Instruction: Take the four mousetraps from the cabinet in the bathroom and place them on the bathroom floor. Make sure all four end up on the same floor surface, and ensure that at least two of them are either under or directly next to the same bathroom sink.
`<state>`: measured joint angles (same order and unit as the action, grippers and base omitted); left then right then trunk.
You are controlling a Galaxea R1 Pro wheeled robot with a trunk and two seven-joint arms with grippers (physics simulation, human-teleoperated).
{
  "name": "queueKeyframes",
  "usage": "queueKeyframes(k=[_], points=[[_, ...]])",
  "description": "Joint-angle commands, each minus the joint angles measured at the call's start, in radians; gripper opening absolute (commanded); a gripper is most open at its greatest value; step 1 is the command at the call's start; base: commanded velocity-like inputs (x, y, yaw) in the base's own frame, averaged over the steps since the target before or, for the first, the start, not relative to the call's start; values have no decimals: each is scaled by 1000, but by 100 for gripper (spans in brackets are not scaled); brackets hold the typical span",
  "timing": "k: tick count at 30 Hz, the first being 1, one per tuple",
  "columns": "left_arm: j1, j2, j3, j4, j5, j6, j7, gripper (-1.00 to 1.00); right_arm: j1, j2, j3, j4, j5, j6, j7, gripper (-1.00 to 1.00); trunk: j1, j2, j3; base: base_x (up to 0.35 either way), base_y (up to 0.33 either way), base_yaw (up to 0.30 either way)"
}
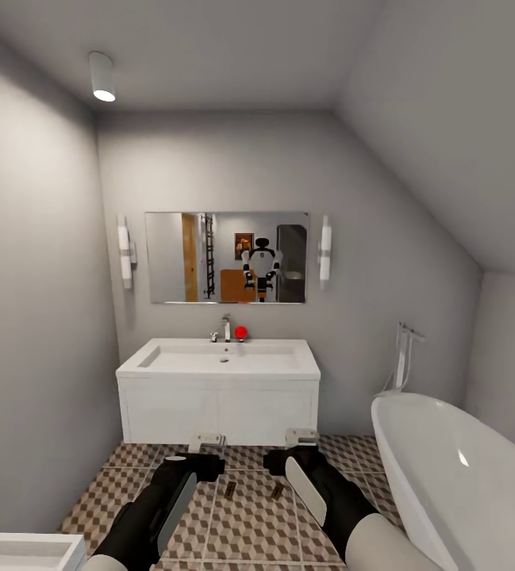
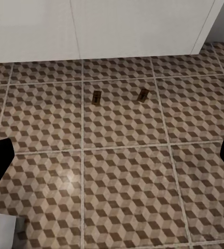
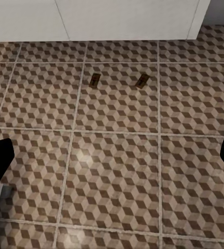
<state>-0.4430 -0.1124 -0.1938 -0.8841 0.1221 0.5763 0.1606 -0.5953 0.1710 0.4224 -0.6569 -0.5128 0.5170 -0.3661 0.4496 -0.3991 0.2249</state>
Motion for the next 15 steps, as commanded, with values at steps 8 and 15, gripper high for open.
queueKeyframes(k=[8, 15], points=[[0, 0, -2, -1, 10, 4, 9, 100, -1, -1, 4, -1, -13, 2, -10, 100, 0, -1, -1, 0, 0, 0], [0, 0, -2, -1, 11, 4, 9, 100, -1, -1, 6, -1, -14, 1, -9, 100, 0, -1, -1, 0, 0, 0]])
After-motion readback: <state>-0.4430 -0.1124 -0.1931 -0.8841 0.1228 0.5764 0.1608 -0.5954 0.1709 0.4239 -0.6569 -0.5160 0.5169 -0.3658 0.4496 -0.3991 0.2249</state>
